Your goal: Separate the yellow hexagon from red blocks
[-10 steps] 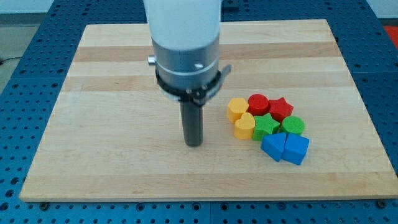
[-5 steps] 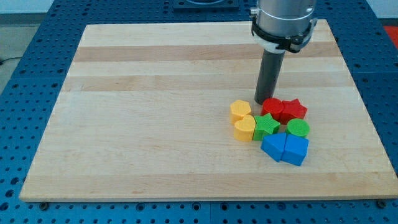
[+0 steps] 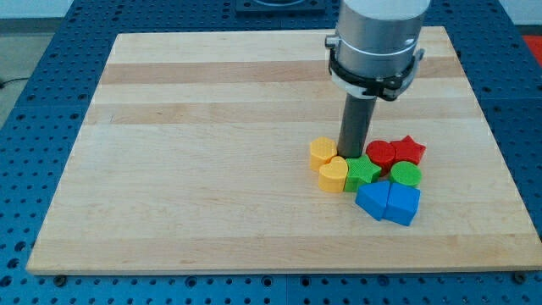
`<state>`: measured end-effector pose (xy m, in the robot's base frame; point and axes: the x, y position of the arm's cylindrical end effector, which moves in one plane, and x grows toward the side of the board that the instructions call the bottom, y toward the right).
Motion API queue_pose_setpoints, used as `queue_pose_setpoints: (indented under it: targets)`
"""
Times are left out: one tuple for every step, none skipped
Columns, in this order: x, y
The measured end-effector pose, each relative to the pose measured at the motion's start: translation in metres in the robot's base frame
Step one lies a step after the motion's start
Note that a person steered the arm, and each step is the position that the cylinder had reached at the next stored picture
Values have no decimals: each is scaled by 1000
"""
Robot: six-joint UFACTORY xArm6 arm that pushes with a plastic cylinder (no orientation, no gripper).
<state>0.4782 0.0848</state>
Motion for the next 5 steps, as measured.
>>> queue_pose_setpoints:
  targets:
    - [-4,-5]
    - [-5,-18]
    - [-5,-21]
    - [0,-17]
    - [14,0]
